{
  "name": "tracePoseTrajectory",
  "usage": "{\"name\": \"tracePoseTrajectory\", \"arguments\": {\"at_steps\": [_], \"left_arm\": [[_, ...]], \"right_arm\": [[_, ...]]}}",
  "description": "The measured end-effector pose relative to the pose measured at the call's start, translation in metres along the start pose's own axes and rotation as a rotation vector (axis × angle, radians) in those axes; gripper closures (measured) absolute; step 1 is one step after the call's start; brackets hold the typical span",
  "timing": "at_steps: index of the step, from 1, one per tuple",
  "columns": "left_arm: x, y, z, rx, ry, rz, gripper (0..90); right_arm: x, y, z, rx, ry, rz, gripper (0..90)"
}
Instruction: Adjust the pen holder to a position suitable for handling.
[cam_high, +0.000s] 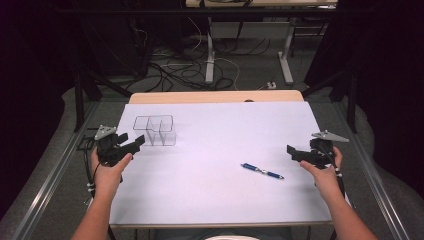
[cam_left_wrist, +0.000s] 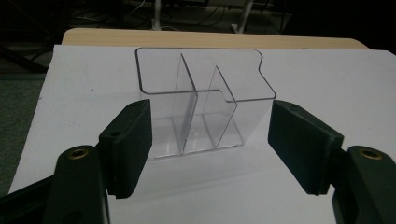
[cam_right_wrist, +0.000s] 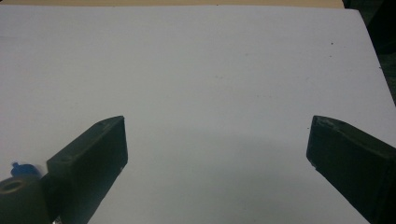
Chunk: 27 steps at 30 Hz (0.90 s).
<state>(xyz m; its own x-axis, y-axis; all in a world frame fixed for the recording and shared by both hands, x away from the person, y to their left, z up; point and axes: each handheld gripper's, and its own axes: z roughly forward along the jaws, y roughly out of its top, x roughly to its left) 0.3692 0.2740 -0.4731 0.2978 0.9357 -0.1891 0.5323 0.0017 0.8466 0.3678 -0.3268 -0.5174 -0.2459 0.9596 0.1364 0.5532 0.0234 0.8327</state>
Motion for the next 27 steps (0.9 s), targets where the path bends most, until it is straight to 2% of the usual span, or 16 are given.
{"name": "tracePoseTrajectory", "arguments": {"at_steps": [3, 6, 7, 8, 9, 10, 11, 12, 15, 16, 18, 21, 27], "left_arm": [[0.001, 0.007, 0.002, -0.006, 0.003, -0.009, 35.7], [0.006, 0.016, 0.005, -0.011, 0.003, -0.047, 39.0], [0.006, 0.016, 0.005, -0.011, 0.003, -0.047, 40.4], [0.008, 0.02, 0.007, -0.005, 0.001, -0.081, 43.5], [0.008, 0.02, 0.007, -0.005, 0.001, -0.081, 45.5], [0.01, 0.023, 0.008, 0.005, -0.007, -0.096, 49.0], [0.013, 0.027, 0.009, 0.014, -0.012, -0.131, 51.4], [0.014, 0.029, 0.011, 0.016, -0.015, -0.138, 55.1], [0.017, 0.032, 0.013, 0.022, -0.013, -0.146, 62.6], [0.02, 0.036, 0.016, 0.025, 0.005, -0.15, 65.2], [0.023, 0.038, 0.018, 0.031, 0.012, -0.158, 71.0], [0.03, 0.04, 0.022, 0.024, 0.0, -0.182, 79.0], [0.041, 0.039, 0.029, 0.037, 0.022, -0.185, 89.9]], "right_arm": [[0.0, 0.0, 0.0, -0.002, 0.0, -0.005, 6.1], [0.0, -0.002, 0.0, -0.002, -0.002, -0.008, 6.6], [-0.001, -0.002, -0.001, 0.0, 0.0, -0.013, 6.6], [-0.001, -0.002, -0.001, -0.001, -0.001, -0.008, 6.7], [-0.001, -0.002, -0.002, -0.001, -0.004, -0.006, 6.8], [-0.001, -0.002, -0.002, 0.0, -0.008, -0.007, 6.8], [-0.001, -0.003, -0.002, -0.003, -0.011, -0.003, 6.8], [-0.002, -0.003, -0.002, 0.001, -0.011, -0.007, 6.9], [-0.004, -0.004, -0.003, 0.002, -0.011, 0.003, 7.0], [-0.004, -0.005, -0.003, 0.005, -0.012, 0.014, 7.0], [-0.004, -0.005, -0.004, 0.005, -0.015, 0.014, 7.2], [-0.006, -0.006, -0.004, 0.007, -0.015, 0.007, 7.5], [-0.006, -0.007, -0.003, 0.011, -0.014, 0.02, 8.0]]}}
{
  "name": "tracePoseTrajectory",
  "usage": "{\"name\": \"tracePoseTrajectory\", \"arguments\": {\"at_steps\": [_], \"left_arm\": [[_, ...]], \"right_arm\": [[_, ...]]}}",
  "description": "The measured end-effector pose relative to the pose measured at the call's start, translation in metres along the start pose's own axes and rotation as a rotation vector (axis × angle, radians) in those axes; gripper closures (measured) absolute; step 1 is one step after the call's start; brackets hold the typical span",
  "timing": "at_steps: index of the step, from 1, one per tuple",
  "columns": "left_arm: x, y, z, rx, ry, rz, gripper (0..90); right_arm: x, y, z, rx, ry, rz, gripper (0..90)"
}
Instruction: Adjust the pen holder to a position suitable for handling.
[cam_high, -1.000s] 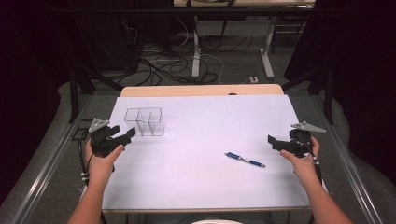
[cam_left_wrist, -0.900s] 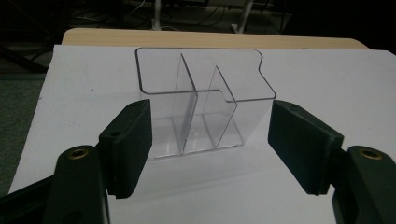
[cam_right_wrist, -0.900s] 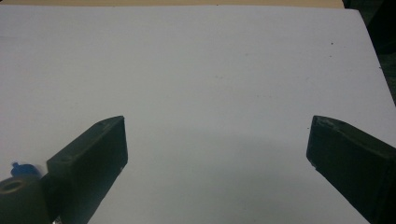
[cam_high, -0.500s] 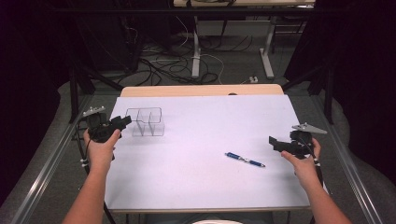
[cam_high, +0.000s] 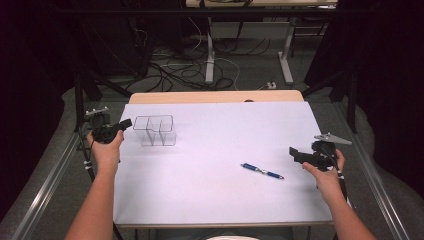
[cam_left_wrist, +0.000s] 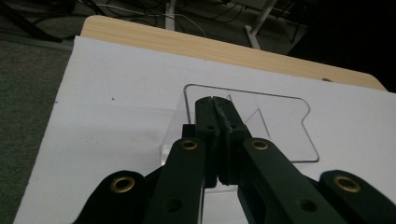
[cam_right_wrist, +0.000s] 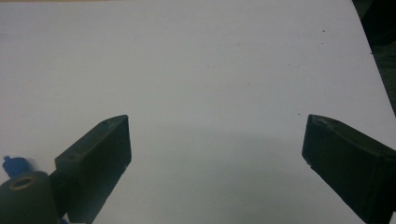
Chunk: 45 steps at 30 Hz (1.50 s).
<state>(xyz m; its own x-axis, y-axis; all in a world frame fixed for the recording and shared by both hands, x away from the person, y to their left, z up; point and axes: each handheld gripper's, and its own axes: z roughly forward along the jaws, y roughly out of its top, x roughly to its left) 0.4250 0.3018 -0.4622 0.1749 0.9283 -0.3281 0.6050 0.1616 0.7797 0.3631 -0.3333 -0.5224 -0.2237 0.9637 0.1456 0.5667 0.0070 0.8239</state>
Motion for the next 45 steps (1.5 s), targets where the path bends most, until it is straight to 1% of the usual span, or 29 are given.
{"name": "tracePoseTrajectory", "arguments": {"at_steps": [2, 3, 4, 6, 7, 8, 9, 10, 11, 12, 15, 16, 17, 19, 20, 23, 24, 26, 27, 31, 32, 35, 36, 38, 39, 40, 41, 42, 45], "left_arm": [[0.003, 0.0, 0.003, 0.01, 0.011, 0.009, 90.0], [0.004, -0.001, 0.004, 0.008, 0.009, -0.003, 90.0], [0.007, -0.001, 0.008, 0.023, 0.014, 0.007, 90.0], [0.007, -0.001, 0.01, 0.024, 0.024, 0.008, 90.0], [0.007, -0.001, 0.012, 0.024, 0.02, 0.015, 90.0], [0.008, -0.001, 0.013, 0.037, 0.036, 0.032, 90.0], [0.007, -0.002, 0.016, 0.024, 0.036, 0.026, 90.0], [0.008, -0.001, 0.017, 0.042, 0.037, 0.038, 90.0], [0.007, -0.001, 0.02, 0.034, 0.044, 0.026, 90.0], [0.007, -0.001, 0.021, 0.032, 0.057, 0.031, 90.0], [0.008, -0.002, 0.024, 0.033, 0.066, 0.029, 90.0], [0.009, -0.002, 0.026, 0.043, 0.07, 0.035, 90.0], [0.011, -0.003, 0.029, 0.049, 0.087, 0.036, 90.0], [0.011, -0.003, 0.03, 0.063, 0.084, 0.029, 90.0], [0.013, -0.005, 0.033, 0.073, 0.093, 0.037, 90.0], [0.015, -0.008, 0.039, 0.079, 0.098, 0.027, 90.0], [0.016, -0.009, 0.04, 0.091, 0.108, 0.034, 90.0], [0.017, -0.009, 0.04, 0.105, 0.101, 0.026, 90.0], [0.019, -0.01, 0.042, 0.097, 0.105, 0.029, 90.0], [0.021, -0.01, 0.045, 0.11, 0.101, 0.034, 90.0], [0.021, -0.011, 0.048, 0.108, 0.097, 0.015, 90.0], [0.023, -0.011, 0.05, 0.105, 0.091, 0.011, 90.0], [0.023, -0.011, 0.051, 0.104, 0.081, 0.001, 90.0], [0.023, -0.011, 0.051, 0.119, 0.068, -0.001, 90.0], [0.024, -0.011, 0.052, 0.114, 0.07, 0.025, 90.0], [0.023, -0.011, 0.053, 0.112, 0.075, 0.011, 90.0], [0.023, -0.011, 0.053, 0.113, 0.077, 0.02, 90.0], [0.024, -0.011, 0.053, 0.113, 0.062, 0.019, 90.0], [0.024, -0.011, 0.053, 0.114, 0.058, 0.01, 90.0]], "right_arm": [[0.0, 0.0, 0.0, -0.001, -0.002, -0.004, 8.1], [0.001, 0.0, 0.0, 0.001, 0.001, -0.001, 8.1], [0.001, 0.0, 0.0, 0.002, 0.002, -0.002, 8.1], [0.001, 0.0, 0.001, 0.003, 0.001, -0.003, 8.1], [0.001, 0.0, 0.001, 0.002, 0.003, -0.009, 8.1], [0.001, 0.0, 0.001, 0.002, 0.0, -0.012, 8.1], [0.001, 0.0, 0.001, 0.002, 0.001, -0.013, 8.1], [0.001, 0.0, 0.002, 0.002, 0.003, -0.012, 8.1], [0.001, 0.0, 0.002, 0.001, 0.003, -0.016, 8.1], [0.001, 0.0, 0.002, 0.001, 0.002, -0.015, 8.1], [0.001, -0.001, 0.002, 0.001, 0.003, -0.015, 8.1], [0.001, -0.001, 0.002, 0.003, 0.003, -0.012, 8.1], [0.001, -0.001, 0.002, 0.003, 0.004, -0.012, 8.1], [0.001, -0.001, 0.002, 0.002, 0.004, -0.015, 8.6], [0.001, -0.001, 0.002, 0.003, 0.004, -0.017, 8.7], [0.002, -0.001, 0.002, 0.006, 0.003, -0.013, 9.0], [0.002, -0.001, 0.003, 0.006, 0.003, -0.013, 9.1], [0.002, -0.001, 0.003, 0.008, 0.003, -0.012, 9.2], [0.002, -0.001, 0.003, 0.007, 0.006, -0.014, 9.2], [0.002, -0.002, 0.003, 0.007, 0.007, -0.018, 9.4], [0.003, -0.002, 0.003, 0.009, 0.009, -0.011, 9.5], [0.004, -0.002, 0.004, 0.01, 0.01, -0.01, 9.6], [0.004, -0.002, 0.004, 0.01, 0.01, -0.01, 9.6], [0.004, -0.002, 0.004, 0.01, 0.01, -0.011, 9.7], [0.004, -0.002, 0.004, 0.011, 0.01, -0.012, 9.8], [0.004, -0.002, 0.004, 0.011, 0.01, -0.013, 9.8], [0.004, -0.002, 0.004, 0.011, 0.01, -0.013, 9.9], [0.004, -0.002, 0.004, 0.011, 0.011, -0.012, 10.0], [0.004, -0.002, 0.004, 0.013, 0.01, -0.012, 10.2]]}}
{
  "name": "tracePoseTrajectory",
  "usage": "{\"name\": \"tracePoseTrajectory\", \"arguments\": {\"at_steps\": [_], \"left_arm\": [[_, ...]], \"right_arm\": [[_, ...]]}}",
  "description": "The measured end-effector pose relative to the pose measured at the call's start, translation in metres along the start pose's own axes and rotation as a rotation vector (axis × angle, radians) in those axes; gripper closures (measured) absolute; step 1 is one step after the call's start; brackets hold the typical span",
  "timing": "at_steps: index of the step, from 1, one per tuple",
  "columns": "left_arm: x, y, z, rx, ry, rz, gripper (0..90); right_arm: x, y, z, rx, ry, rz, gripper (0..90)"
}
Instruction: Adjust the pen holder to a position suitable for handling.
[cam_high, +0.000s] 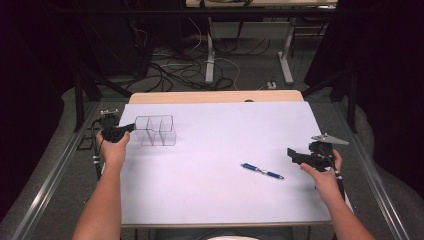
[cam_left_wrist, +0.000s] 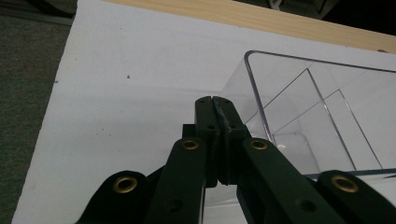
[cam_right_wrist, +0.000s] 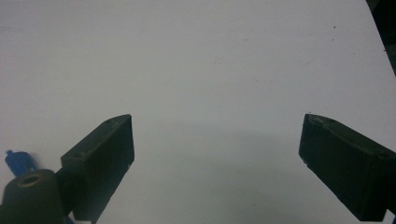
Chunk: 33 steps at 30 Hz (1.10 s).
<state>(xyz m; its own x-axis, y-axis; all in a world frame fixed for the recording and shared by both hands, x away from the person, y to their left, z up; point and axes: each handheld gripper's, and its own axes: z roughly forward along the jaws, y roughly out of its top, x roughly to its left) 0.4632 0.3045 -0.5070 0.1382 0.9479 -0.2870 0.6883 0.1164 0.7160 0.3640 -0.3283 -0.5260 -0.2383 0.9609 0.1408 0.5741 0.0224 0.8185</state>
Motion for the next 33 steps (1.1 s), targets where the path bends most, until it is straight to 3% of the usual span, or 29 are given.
{"name": "tracePoseTrajectory", "arguments": {"at_steps": [8, 15, 16, 18, 22, 29, 33], "left_arm": [[-0.006, -0.001, 0.003, 0.008, -0.009, 0.045, 90.0], [-0.022, 0.0, 0.01, 0.017, -0.035, 0.094, 90.0], [-0.025, -0.001, 0.011, 0.012, -0.043, 0.081, 90.0], [-0.025, 0.0, 0.011, 0.025, -0.046, 0.098, 90.0], [-0.034, -0.002, 0.015, 0.009, -0.055, 0.093, 90.0], [-0.05, 0.001, 0.021, 0.027, -0.091, 0.136, 90.0], [-0.055, 0.002, 0.023, 0.013, -0.104, 0.135, 90.0]], "right_arm": [[0.001, -0.001, 0.002, 0.002, 0.002, -0.011, 10.5], [0.003, -0.001, 0.002, 0.009, 0.005, -0.003, 10.5], [0.002, -0.001, 0.001, 0.008, 0.005, -0.005, 10.5], [0.002, -0.001, 0.002, 0.007, 0.005, -0.01, 10.5], [0.002, -0.001, 0.002, 0.01, 0.007, -0.005, 10.5], [0.003, -0.001, 0.002, 0.004, 0.012, -0.019, 10.5], [0.004, -0.001, 0.002, 0.005, 0.011, -0.013, 10.5]]}}
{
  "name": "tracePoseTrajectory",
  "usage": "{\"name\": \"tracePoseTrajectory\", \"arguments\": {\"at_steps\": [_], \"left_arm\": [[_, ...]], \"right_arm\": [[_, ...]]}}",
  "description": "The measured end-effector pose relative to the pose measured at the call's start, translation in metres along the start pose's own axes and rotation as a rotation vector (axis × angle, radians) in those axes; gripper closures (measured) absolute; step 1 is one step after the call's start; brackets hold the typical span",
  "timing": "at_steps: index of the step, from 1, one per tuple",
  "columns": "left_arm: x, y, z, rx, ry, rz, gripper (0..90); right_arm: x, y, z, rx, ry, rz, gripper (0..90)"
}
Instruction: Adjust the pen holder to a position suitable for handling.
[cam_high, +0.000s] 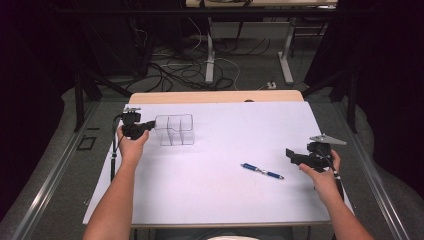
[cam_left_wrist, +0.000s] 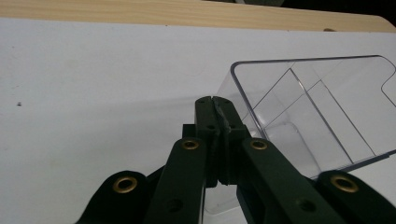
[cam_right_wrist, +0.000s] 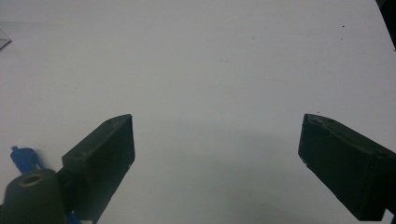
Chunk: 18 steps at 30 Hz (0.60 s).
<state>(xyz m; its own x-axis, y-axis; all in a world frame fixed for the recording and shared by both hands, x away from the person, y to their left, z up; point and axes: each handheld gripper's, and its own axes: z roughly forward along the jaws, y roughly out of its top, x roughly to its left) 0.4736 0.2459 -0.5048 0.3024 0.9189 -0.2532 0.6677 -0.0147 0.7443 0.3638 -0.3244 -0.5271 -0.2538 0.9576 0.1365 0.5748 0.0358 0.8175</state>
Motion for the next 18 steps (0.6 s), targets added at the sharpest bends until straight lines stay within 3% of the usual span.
{"name": "tracePoseTrajectory", "arguments": {"at_steps": [11, 14, 18], "left_arm": [[-0.018, -0.003, 0.012, 0.0, -0.05, -0.013, 90.0], [-0.026, -0.003, 0.016, 0.0, -0.038, -0.021, 90.0], [-0.04, -0.003, 0.022, 0.004, -0.061, -0.013, 90.0]], "right_arm": [[0.0, 0.0, 0.001, 0.001, 0.001, -0.013, 10.5], [0.0, 0.0, 0.002, 0.004, 0.002, -0.007, 10.5], [0.001, 0.0, 0.002, 0.006, 0.004, 0.0, 10.5]]}}
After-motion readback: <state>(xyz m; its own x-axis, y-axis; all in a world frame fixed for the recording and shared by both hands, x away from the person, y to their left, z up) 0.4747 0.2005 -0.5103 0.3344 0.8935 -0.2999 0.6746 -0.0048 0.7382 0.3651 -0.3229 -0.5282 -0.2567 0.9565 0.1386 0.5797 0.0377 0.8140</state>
